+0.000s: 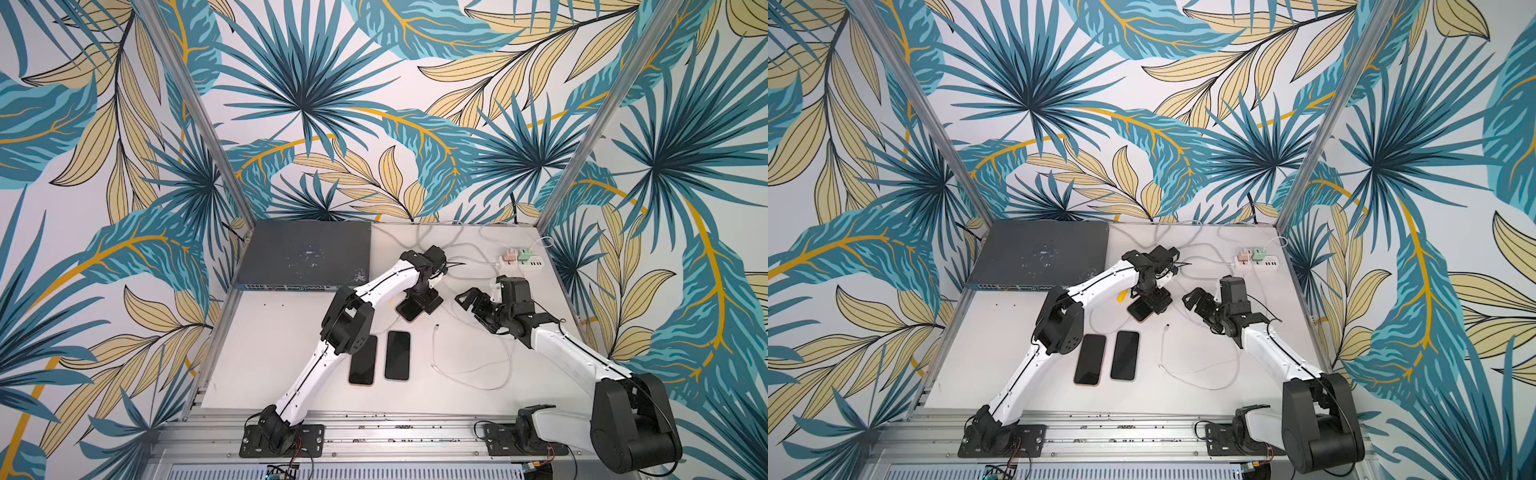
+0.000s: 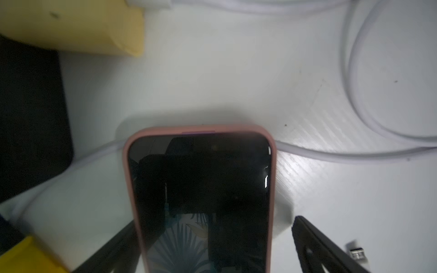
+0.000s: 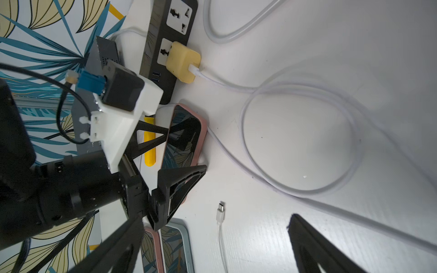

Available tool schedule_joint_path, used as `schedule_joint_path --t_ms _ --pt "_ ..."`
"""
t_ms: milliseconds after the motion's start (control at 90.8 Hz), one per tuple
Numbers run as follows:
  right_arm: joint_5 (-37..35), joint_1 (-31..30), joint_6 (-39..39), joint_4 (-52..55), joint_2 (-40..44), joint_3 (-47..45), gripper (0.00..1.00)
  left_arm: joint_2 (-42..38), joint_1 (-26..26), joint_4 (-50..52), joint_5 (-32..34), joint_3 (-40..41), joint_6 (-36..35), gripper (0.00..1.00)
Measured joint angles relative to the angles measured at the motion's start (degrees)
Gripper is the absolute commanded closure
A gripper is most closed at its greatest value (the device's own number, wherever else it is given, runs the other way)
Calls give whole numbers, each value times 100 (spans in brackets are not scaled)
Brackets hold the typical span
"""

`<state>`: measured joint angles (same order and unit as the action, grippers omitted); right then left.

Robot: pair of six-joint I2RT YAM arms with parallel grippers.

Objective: Unplug the charging cable from the phone
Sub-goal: Pick up the phone at the center of the board.

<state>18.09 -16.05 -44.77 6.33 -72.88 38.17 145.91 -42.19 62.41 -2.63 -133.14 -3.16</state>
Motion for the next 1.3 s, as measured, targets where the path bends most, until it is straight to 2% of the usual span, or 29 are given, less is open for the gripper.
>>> schedule_joint_path --t_ms 154,342,452,650,848,1300 --pt "0 0 2 15 0 0 3 4 -7 0 79 0 11 11" --pt "46 0 -2 -4 -61 -2 3 4 -15 2 149 0 4 32" --pt "120 0 -4 -52 -142 -7 3 7 -26 13 201 -13 4 40" --pt "442 4 -2 -374 -457 -37 5 138 -35 243 323 -334 2 41" --pt "1058 0 -4 -1054 -892 -192 11 140 -37 428 435 -568 4 43" --pt "2011 -413 -76 -2780 -1130 -540 13 131 0 748 608 -835 61 42"
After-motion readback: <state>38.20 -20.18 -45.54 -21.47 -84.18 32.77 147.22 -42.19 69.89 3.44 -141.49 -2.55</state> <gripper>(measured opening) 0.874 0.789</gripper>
